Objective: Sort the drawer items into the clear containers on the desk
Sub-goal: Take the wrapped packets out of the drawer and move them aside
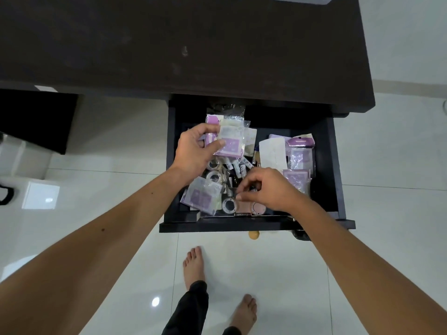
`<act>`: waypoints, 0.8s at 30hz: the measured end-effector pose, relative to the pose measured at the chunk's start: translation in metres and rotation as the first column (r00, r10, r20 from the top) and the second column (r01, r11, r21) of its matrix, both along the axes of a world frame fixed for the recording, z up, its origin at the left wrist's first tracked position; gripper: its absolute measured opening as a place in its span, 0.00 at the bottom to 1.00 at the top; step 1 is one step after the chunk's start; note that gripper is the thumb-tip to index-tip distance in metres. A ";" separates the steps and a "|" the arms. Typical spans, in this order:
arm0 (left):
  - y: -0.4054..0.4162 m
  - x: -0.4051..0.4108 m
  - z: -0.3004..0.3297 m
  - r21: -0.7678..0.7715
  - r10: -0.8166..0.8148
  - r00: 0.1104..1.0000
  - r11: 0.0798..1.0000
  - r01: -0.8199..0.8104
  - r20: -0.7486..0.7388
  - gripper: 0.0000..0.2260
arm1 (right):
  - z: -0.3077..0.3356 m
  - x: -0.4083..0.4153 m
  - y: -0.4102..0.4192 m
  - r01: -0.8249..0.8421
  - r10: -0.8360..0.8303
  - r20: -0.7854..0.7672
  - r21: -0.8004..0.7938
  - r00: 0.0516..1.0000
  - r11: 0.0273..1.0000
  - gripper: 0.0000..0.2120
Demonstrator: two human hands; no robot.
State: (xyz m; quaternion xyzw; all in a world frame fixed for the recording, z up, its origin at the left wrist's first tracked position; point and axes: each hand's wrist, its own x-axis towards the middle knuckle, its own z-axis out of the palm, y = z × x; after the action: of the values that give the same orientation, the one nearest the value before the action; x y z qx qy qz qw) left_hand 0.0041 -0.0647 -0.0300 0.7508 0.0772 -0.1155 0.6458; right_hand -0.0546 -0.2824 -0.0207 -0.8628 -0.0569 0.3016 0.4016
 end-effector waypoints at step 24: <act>-0.003 -0.008 0.009 -0.100 -0.083 0.997 0.992 0.082 -0.001 0.11 | 0.014 0.031 0.008 0.627 -0.629 -0.075 0.230 0.774 0.744 0.13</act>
State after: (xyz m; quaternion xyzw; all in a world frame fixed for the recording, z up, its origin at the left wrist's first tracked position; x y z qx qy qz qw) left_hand -0.0037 -0.0682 -0.0206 0.7197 0.0419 -0.1478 0.6770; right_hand -0.0233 -0.2744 -0.0068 -0.7771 0.1987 0.1365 0.5814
